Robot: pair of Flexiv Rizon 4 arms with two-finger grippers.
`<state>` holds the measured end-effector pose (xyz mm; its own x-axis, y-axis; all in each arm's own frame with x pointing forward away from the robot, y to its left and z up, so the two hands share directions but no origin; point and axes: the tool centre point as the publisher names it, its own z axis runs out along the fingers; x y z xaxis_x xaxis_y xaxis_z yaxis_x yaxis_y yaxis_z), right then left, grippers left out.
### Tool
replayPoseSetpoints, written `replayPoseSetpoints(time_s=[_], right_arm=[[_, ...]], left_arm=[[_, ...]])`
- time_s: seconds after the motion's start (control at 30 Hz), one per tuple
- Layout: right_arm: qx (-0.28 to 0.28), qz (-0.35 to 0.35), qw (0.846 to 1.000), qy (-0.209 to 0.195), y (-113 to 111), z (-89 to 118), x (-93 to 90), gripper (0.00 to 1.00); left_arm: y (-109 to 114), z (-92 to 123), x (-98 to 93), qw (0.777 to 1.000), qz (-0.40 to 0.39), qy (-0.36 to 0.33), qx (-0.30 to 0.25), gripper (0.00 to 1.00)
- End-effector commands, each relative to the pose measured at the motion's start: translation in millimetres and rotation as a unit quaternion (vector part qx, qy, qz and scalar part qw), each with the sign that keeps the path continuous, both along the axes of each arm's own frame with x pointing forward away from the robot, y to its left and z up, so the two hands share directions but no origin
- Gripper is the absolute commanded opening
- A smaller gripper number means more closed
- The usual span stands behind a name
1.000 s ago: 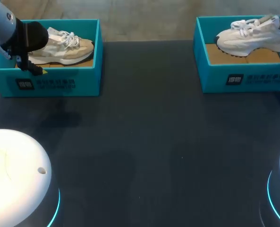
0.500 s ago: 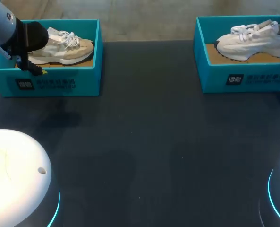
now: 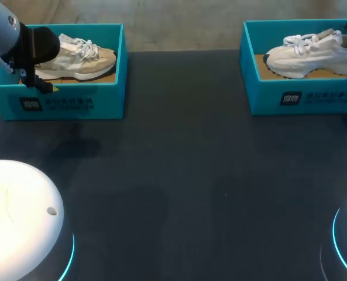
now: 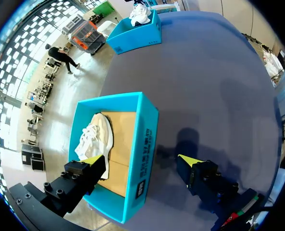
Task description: Take the shoe out of the shoebox, open the shoe tongue, remove and reinsert the insole, then place the shoe into the shoebox
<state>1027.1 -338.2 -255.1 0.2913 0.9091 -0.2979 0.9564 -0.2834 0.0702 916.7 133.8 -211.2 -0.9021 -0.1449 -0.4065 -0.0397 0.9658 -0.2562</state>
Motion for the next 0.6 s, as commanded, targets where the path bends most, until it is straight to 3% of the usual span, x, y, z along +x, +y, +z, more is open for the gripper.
replayPoseSetpoints(time_s=[0.03,0.6], right_arm=[[0.003,0.000,1.000,-0.001,-0.6,-3.6,2.2,0.00],[0.003,0.005,1.000,-0.002,-3.7,-15.8,9.2,0.00]], left_arm=[[0.0,0.1,-0.7,1.000,0.001,0.000,0.001,1.00],[0.0,0.1,-0.7,1.000,0.001,0.000,0.001,1.00]])
